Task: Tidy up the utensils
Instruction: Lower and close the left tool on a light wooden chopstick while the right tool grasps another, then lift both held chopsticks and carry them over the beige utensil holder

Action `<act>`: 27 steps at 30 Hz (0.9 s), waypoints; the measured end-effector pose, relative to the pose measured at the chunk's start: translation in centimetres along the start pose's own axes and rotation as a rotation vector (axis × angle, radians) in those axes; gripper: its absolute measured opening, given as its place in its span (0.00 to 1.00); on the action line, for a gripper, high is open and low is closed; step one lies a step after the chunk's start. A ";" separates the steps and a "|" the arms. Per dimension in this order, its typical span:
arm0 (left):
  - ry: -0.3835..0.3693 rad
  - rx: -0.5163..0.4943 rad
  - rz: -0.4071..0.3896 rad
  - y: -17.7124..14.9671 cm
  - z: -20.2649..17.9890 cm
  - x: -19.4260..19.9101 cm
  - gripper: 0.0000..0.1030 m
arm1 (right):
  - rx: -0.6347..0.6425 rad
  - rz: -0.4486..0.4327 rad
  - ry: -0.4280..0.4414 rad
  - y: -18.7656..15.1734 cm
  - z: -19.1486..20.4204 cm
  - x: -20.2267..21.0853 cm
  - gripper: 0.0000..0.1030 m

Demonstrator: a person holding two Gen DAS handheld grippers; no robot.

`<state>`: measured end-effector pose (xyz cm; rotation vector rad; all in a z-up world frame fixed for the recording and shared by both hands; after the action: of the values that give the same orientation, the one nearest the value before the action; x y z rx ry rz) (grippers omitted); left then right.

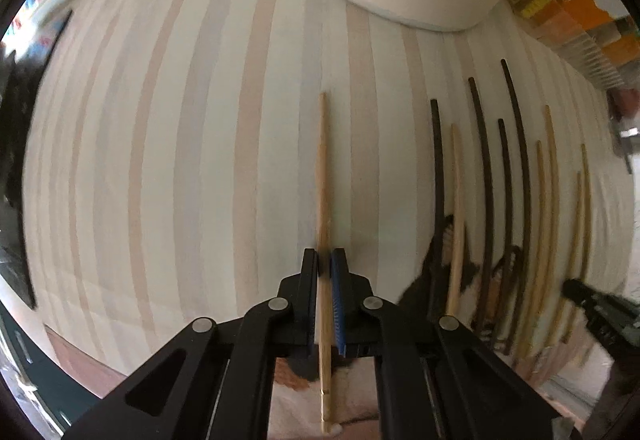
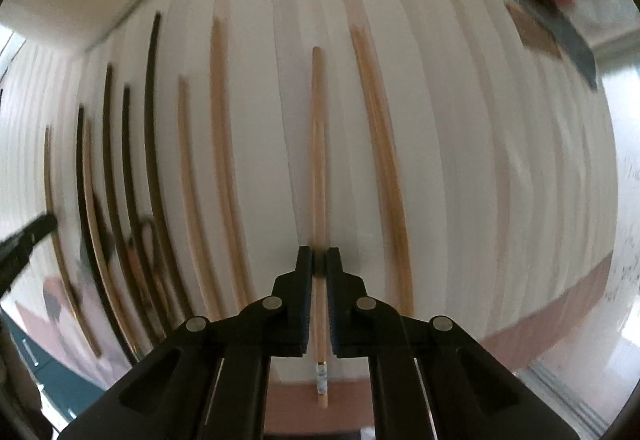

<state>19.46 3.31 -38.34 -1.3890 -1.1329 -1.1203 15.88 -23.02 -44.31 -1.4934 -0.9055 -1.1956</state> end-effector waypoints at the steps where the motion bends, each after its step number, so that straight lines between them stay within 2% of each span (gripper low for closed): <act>1: -0.030 0.007 0.014 -0.1 0.7 -0.2 0.08 | -0.002 0.009 0.002 -0.4 -0.1 -0.2 0.07; 5: -0.062 -0.022 0.051 -1.6 1.7 -0.2 0.19 | -0.024 0.022 0.019 -1.7 -0.4 -0.6 0.07; 9: 0.000 -0.054 0.041 -2.5 1.4 -0.1 0.20 | -0.010 0.034 -0.002 0.2 -1.2 -1.3 0.08; 12: 0.044 -0.060 0.041 -3.6 0.2 0.1 0.18 | 0.013 0.041 -0.030 2.0 -0.4 -1.0 0.08; 15: 0.095 -0.075 0.019 -3.7 0.0 0.2 0.06 | 0.050 0.051 -0.072 2.4 0.7 -1.0 0.08; 19: 0.086 -0.067 0.008 -4.3 0.1 0.0 0.04 | 0.089 0.063 -0.124 2.5 2.6 -0.8 0.09; 24: 0.103 -0.071 -0.039 -6.0 2.4 2.4 0.04 | 0.059 0.033 -0.071 2.7 2.6 -0.8 0.07; 27: 0.156 -0.101 -0.086 -7.9 2.5 4.1 0.04 | 0.039 0.020 -0.044 2.0 1.9 -0.6 0.07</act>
<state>12.44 6.77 -33.44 -1.3144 -1.0439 -1.3401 18.11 -21.69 -45.46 -1.4992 -0.9362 -1.1277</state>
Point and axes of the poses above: each gripper's, at about its wrist camera, not at the fingertips, and x roughly against the way its jaws point, z to its left, y to its top, the point moved 10 cm from there along -x, roughly the way its jaws point, and after that the axes turned 8 degrees about z, right-handed, at the moved point
